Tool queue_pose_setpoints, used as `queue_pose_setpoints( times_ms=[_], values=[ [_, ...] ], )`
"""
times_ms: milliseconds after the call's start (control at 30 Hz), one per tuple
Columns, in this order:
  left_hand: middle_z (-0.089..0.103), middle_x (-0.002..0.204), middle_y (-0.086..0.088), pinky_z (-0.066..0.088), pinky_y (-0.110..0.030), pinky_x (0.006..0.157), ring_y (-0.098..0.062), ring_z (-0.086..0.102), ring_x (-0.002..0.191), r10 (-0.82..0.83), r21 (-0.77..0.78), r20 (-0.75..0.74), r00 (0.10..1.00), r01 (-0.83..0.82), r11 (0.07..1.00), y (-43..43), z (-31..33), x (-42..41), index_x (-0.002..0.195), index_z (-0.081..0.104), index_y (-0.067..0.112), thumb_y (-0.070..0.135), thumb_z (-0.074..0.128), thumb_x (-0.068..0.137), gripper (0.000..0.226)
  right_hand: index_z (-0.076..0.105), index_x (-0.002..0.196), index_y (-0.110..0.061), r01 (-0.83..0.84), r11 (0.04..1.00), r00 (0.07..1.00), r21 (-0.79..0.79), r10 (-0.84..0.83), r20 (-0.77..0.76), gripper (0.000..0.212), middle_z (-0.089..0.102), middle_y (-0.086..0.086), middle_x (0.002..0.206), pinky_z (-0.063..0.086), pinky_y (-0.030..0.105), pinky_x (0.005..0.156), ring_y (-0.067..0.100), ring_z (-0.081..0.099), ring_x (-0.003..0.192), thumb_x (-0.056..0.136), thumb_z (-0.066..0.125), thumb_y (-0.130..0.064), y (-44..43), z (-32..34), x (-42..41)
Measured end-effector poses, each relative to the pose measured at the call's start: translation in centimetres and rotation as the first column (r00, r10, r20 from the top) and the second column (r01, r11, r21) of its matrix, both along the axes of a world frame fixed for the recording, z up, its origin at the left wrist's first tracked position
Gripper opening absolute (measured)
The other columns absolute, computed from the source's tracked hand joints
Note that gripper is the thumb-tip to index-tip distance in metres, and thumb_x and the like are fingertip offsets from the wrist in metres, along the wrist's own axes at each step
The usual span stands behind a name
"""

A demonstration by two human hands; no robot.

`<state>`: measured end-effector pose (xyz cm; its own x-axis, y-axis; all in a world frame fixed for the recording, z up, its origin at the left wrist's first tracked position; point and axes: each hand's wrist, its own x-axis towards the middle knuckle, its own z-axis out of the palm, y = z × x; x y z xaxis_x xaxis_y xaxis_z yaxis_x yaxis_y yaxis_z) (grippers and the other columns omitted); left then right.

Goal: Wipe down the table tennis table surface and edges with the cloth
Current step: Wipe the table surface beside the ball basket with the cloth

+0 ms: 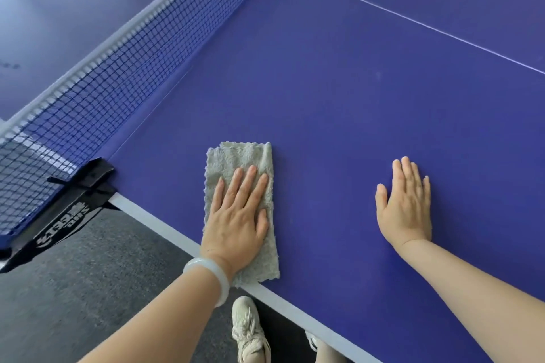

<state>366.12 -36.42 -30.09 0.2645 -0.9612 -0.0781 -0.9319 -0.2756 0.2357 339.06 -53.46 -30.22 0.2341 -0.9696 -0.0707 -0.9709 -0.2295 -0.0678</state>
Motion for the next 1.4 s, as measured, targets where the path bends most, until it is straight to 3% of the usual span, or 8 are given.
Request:
queue_pose_setpoints(
  times_ms=[200,433,667,867,1033,1167,1300,1400],
  values=[
    [0.007,0.165,0.008,0.004,-0.046,0.122,-0.015,-0.003,0.152,0.011,-0.002,-0.008,1.000,-0.011,1.000,0.1,-0.3,-0.2,0.158,0.013,0.029,0.039,0.028,0.099,0.061,0.021,0.154,0.001,-0.021,0.999,0.997,0.027,0.019,0.075,0.060,0.015,0.018,0.163,0.008,0.050,0.124,0.031,0.012,0.152,0.102,0.043,-0.019,2.1,0.8,5.4],
    [0.003,0.166,0.004,0.004,-0.048,0.121,-0.019,-0.007,0.152,0.000,-0.006,0.015,1.000,0.000,1.000,0.4,-0.1,-0.4,0.158,0.011,0.025,0.038,0.029,0.102,0.061,0.021,0.156,-0.006,-0.096,0.995,0.988,0.009,0.094,0.122,0.060,0.013,0.013,0.164,0.003,0.047,0.124,0.026,0.007,0.153,0.103,0.037,-0.029,5.6,-0.4,14.2],
    [0.005,0.166,0.005,0.004,-0.051,0.120,-0.023,-0.003,0.153,-0.320,-0.060,0.008,0.947,0.320,0.945,3.3,-0.8,-1.3,0.158,0.011,0.028,0.046,0.036,0.100,0.066,0.029,0.153,-0.005,-0.125,0.991,0.983,-0.037,0.129,0.132,0.059,0.020,0.015,0.162,0.009,0.049,0.124,0.029,0.015,0.152,0.101,0.041,-0.029,5.6,-0.7,13.3],
    [0.004,0.165,0.007,0.008,-0.051,0.122,-0.017,-0.005,0.152,0.149,0.015,0.109,0.983,-0.151,0.988,5.2,0.2,15.2,0.157,0.011,0.032,0.047,0.026,0.099,0.062,0.032,0.151,-0.003,-0.132,0.988,0.982,-0.080,0.141,0.121,0.070,0.026,0.018,0.160,0.014,0.052,0.122,0.033,0.021,0.149,0.095,0.032,-0.044,5.5,-0.7,13.7],
    [-0.002,0.165,0.004,-0.004,-0.048,0.122,-0.021,-0.011,0.152,0.435,0.040,0.070,0.898,-0.439,0.898,3.0,0.0,13.0,0.158,0.005,0.029,0.046,0.017,0.097,0.064,0.028,0.152,-0.004,-0.126,0.990,0.988,-0.064,0.131,0.077,0.063,0.022,0.017,0.161,0.011,0.050,0.123,0.032,0.017,0.151,0.101,0.040,-0.039,5.5,-0.8,13.8],
    [0.002,0.166,0.002,0.005,-0.058,0.120,-0.027,-0.006,0.152,0.274,0.015,0.081,0.958,-0.276,0.961,3.9,-0.5,4.3,0.158,0.007,0.025,0.047,0.024,0.100,0.065,0.027,0.153,-0.005,-0.124,0.991,0.989,-0.051,0.128,0.070,0.067,0.021,0.016,0.162,0.013,0.051,0.123,0.031,0.016,0.151,0.099,0.044,-0.039,5.5,-0.7,13.7],
    [0.008,0.165,0.007,0.006,-0.057,0.121,-0.020,-0.001,0.153,-0.003,-0.013,0.093,0.996,0.004,1.000,4.7,-0.5,8.2,0.158,0.012,0.031,0.048,0.031,0.099,0.064,0.027,0.153,-0.005,-0.132,0.989,0.988,-0.064,0.136,0.072,0.067,0.021,0.016,0.162,0.013,0.051,0.123,0.031,0.016,0.151,0.099,0.042,-0.041,5.4,-0.9,13.7],
    [0.001,0.166,0.007,-0.001,-0.053,0.122,-0.017,-0.009,0.152,0.103,0.048,0.127,0.987,-0.110,0.993,3.7,-0.4,12.9,0.158,0.005,0.032,0.049,0.021,0.099,0.063,0.027,0.153,-0.005,-0.136,0.989,0.988,-0.057,0.140,0.069,0.067,0.021,0.016,0.162,0.012,0.051,0.123,0.031,0.016,0.151,0.099,0.041,-0.041,5.6,-0.8,13.8]
  ],
)
